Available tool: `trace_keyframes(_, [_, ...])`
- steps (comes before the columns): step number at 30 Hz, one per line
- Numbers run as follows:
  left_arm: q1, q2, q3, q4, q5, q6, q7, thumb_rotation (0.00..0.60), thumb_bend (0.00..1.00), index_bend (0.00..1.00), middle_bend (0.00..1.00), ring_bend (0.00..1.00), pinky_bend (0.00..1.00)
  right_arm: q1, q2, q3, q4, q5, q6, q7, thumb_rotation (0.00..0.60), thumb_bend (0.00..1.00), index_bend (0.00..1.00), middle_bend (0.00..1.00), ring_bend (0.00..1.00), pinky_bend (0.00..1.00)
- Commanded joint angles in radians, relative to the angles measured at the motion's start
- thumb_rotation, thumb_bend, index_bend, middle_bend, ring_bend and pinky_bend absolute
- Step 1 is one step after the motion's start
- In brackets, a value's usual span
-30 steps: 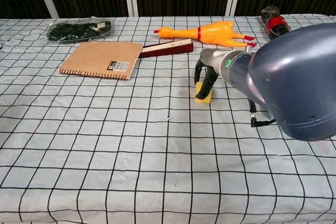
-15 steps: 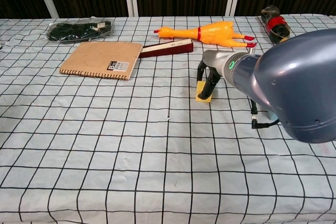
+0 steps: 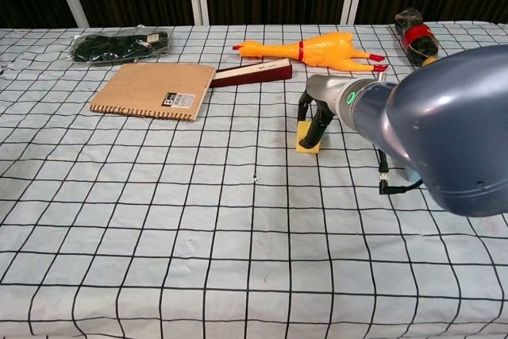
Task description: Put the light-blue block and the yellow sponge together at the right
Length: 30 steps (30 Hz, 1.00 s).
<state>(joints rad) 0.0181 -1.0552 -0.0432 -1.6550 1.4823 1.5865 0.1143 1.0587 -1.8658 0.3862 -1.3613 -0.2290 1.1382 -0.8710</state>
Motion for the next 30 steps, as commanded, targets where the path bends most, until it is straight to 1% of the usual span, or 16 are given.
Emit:
trace_keyframes(1, [0.000,0.000,0.000,0.000,0.000,0.000,0.000,0.600,0.03,0.18,0.05,0.00,0.00,-0.002,0.001,0.002,-0.002,-0.002,-0.001,0.000,0.600,0.31,0.45,0.05,0.04,0.09])
trace_keyframes(9, [0.000,-0.001,-0.001,0.001,-0.002,0.000,0.002,0.600,0.03,0.18,0.06,0.00,0.00,-0.012,0.022,0.012,-0.032,-0.007,0.010,0.003,0.600,0.31,0.45,0.05,0.04,0.09])
trace_keyframes(13, [0.000,-0.001,-0.001,0.000,-0.003,0.000,0.003,0.600,0.03,0.18,0.05,0.00,0.00,-0.025,0.055,0.012,-0.080,-0.009,0.031,-0.003,0.600,0.31,0.45,0.05,0.04,0.09])
trace_keyframes(16, [0.000,-0.001,-0.001,0.000,-0.004,-0.001,0.004,0.600,0.03,0.18,0.05,0.00,0.00,-0.043,0.092,0.010,-0.136,-0.004,0.053,-0.008,0.600,0.31,0.45,0.05,0.04,0.09])
trace_keyframes(19, [0.000,-0.001,-0.001,-0.001,-0.005,-0.001,0.005,0.600,0.03,0.18,0.05,0.00,0.00,-0.075,0.146,-0.009,-0.221,-0.019,0.086,-0.008,0.600,0.31,0.45,0.05,0.04,0.09])
trace_keyframes(24, [0.001,0.000,-0.002,-0.002,-0.006,-0.001,0.007,0.600,0.03,0.18,0.05,0.00,0.00,-0.148,0.228,-0.049,-0.369,-0.084,0.136,0.046,0.600,0.31,0.45,0.05,0.04,0.09])
trace_keyframes(30, [0.003,0.000,-0.002,-0.006,-0.006,0.003,0.008,0.600,0.03,0.18,0.05,0.00,0.00,-0.203,0.266,-0.103,-0.450,-0.139,0.168,0.088,0.600,0.31,0.45,0.05,0.04,0.09])
